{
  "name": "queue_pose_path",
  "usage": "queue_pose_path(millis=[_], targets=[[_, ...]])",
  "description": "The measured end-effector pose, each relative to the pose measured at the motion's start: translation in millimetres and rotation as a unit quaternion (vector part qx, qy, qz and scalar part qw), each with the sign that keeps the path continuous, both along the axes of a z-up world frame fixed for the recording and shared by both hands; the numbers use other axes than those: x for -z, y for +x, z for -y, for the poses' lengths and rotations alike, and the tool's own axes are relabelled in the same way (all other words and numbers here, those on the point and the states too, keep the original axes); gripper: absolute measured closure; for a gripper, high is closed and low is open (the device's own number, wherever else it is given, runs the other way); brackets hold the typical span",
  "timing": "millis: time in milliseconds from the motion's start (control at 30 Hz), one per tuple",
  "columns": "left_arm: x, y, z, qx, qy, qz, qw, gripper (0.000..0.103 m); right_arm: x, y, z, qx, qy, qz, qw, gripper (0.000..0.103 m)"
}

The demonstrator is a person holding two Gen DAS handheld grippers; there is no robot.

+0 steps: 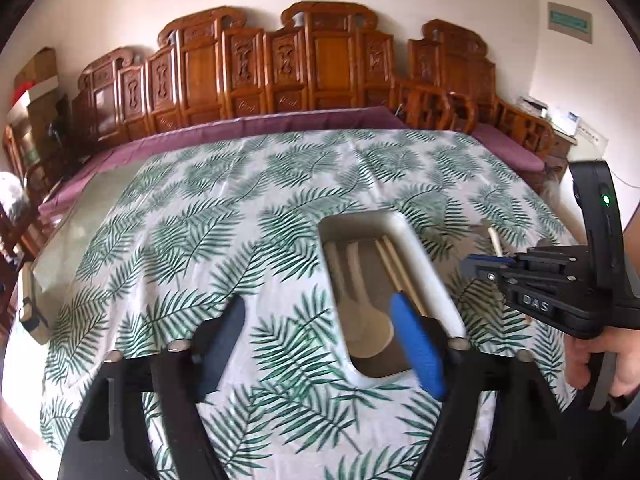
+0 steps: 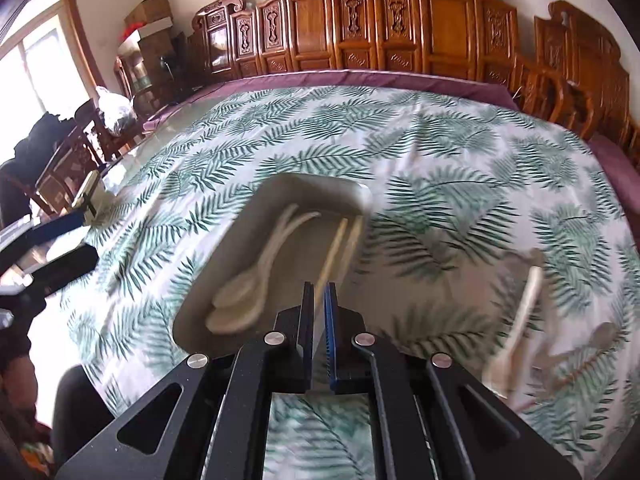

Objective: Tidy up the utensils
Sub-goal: 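Lower the chopstick into the tray and open the right gripper, then move both grippers back to the pile, right gripper toward the metal spoon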

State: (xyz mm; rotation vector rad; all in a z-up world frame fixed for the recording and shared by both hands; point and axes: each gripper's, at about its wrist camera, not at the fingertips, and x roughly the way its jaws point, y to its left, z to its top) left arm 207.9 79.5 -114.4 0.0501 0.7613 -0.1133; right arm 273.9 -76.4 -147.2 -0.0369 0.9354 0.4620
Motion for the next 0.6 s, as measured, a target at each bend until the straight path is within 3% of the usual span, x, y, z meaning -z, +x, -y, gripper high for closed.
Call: queue_pose_path(millis=[67,167,267,367,500,600], targets=[[-1.6,-1.5,8.3,0.009,-0.004,-0.001,0.9999,0.028,-1.8,-7.5,17.4,0.003,-0.006,0.004,1.000,0.097],[-3.5,-5.3,22.0,0.023,-0.009,0.004,0.9997,0.014,-3.2,-19.9,48.5,0.014,-0.015,0.010,1.000,0.097],[-2.6,-8.7,39.0,0.035,-0.009,0.006,0.9993,0.008,-5.0,-33.2,82.3,0.028,-0.027,0.018,0.999,0.097],[1.0,-10.7,56.6,0.045,-0.009,0.003,0.9990,0.008,-4.7,-43.7,112.3,0.044,-0.039,0.025,0.998,0.097],[8.2,-12.9,81.1,0.058,-0.006,-0.004,0.9983,0.008,-0.4,-54.1,143.8,0.062,-0.041,0.026,0.997,0.084],[16.3,-12.7,99.6,0.066,-0.008,-0.013,0.9977,0.008,7.7,-58.7,162.1,0.072,-0.034,0.020,0.997,0.084]])
